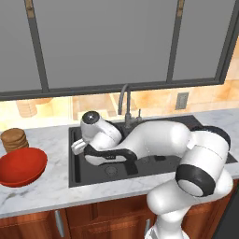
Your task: Pick the potato from the sink and place it in the bowl. Then pick the bowl and place it in the microwave. Then close the microwave door and press the start button.
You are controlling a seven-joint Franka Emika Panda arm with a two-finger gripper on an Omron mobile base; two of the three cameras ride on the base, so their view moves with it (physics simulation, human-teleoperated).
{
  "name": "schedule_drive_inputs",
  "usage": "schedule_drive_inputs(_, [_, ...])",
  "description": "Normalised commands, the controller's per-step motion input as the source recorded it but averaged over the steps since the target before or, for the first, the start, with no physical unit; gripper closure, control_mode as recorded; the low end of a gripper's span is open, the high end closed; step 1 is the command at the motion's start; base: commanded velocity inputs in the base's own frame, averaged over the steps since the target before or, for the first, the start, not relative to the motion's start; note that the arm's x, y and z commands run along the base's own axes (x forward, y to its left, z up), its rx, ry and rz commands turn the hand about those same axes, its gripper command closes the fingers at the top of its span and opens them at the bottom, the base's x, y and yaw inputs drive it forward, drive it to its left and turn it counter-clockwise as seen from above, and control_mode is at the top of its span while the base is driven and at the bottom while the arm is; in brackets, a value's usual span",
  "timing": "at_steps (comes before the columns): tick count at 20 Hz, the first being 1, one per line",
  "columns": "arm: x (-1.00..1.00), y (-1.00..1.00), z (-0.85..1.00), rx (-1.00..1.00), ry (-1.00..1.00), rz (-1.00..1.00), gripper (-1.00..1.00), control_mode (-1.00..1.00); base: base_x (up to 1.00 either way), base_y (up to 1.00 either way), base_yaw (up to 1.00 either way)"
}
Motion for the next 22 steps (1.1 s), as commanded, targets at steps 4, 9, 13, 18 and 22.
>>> schedule_drive_inputs(4, [-0.30,0.65,0.51,0.25,0.00,0.26,1.00,-1.00,0.00,0.00,0.00])
schedule_drive_inputs(9, [-0.05,0.92,0.28,0.13,0.00,0.26,1.00,-1.00,0.00,0.00,0.00])
schedule_drive_inputs(13, [0.00,1.00,0.37,-0.06,0.03,0.11,1.00,-1.00,0.00,0.00,0.00])
schedule_drive_inputs(18, [-0.14,1.00,0.56,-0.16,0.00,0.05,1.00,-1.00,0.00,0.00,0.00])
schedule_drive_inputs(22, [-0.30,1.00,0.51,-0.27,0.00,0.00,1.00,-1.00,0.00,0.00,0.00])
